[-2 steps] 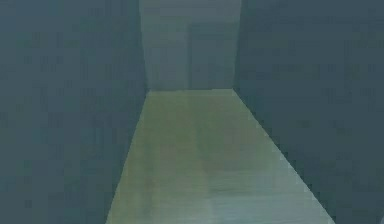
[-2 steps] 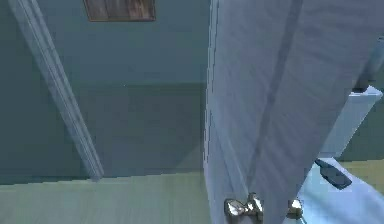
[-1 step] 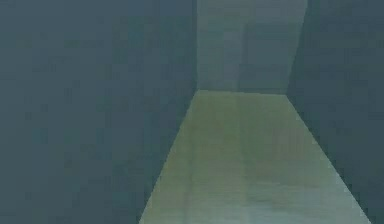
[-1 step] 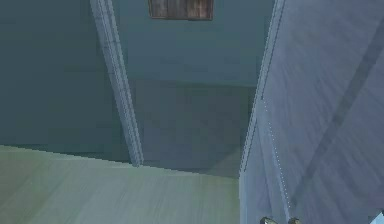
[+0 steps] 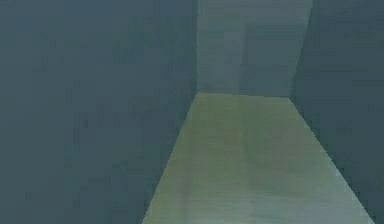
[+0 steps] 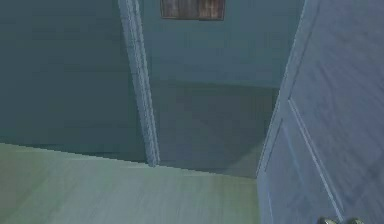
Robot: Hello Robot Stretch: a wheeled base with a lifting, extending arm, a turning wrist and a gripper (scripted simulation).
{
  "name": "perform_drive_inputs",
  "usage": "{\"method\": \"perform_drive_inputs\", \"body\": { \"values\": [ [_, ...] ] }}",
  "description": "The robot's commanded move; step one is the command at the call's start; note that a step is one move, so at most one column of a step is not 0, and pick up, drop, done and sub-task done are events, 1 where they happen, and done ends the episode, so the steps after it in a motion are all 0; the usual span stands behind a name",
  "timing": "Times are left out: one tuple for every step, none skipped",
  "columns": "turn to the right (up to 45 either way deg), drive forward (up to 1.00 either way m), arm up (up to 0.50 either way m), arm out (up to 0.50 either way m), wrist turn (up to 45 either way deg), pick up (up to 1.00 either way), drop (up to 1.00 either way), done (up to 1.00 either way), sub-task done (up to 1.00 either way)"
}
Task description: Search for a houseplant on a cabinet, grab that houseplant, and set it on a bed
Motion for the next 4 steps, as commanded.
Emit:
{"method": "perform_drive_inputs", "body": {
  "values": [
    [45.0, 0.0, 0.0, 0.0, 0.0, 0.0, 0.0, 0.0, 0.0],
    [45.0, 0.0, 0.0, 0.0, 0.0, 0.0, 0.0, 0.0, 0.0],
    [9.0, 0.0, 0.0, 0.0, 0.0, 0.0, 0.0, 0.0, 0.0],
    [0.0, 1.0, 0.0, 0.0, 0.0, 0.0, 0.0, 0.0, 0.0]
  ]
}}
